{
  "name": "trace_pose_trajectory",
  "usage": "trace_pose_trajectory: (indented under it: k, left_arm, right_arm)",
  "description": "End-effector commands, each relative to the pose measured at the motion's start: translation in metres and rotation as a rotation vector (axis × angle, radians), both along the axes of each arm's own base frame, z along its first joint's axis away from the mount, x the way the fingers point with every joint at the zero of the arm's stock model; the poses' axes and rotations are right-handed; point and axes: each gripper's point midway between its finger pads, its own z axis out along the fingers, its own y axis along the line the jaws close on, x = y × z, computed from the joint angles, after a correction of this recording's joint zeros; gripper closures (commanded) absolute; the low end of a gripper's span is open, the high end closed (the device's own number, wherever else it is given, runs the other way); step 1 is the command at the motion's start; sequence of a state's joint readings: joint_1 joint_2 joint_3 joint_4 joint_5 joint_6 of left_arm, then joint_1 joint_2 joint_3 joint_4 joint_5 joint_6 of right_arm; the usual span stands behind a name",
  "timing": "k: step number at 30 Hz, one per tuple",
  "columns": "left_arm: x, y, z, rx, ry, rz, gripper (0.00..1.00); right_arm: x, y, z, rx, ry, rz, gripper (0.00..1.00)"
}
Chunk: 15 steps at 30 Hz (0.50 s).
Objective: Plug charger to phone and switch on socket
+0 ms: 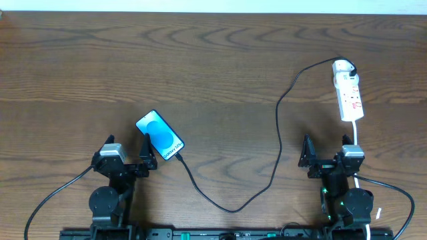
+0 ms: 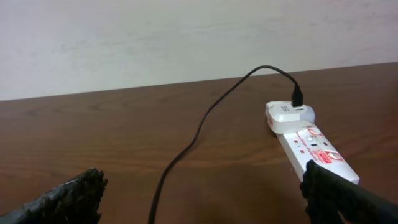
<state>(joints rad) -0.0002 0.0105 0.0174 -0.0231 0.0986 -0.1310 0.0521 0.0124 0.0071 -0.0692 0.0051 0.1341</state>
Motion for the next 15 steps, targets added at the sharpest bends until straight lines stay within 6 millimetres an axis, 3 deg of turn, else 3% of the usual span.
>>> trace_pose_trajectory:
  k: [1, 15]
  left_arm:
    - [-0.0011, -0.0018, -0.0144, -0.006, 0.046, -0.012, 0.04]
    - [-0.0011, -0.0018, -0.0144, -0.006, 0.046, -0.012, 0.04]
  right_arm:
    - [-0.0002, -0.0023, -0.0002, 0.018, -0.001, -0.019, 0.01]
    - [-0.0002, -0.0031, -0.0005, 0.015, 0.000, -0.023, 0.01]
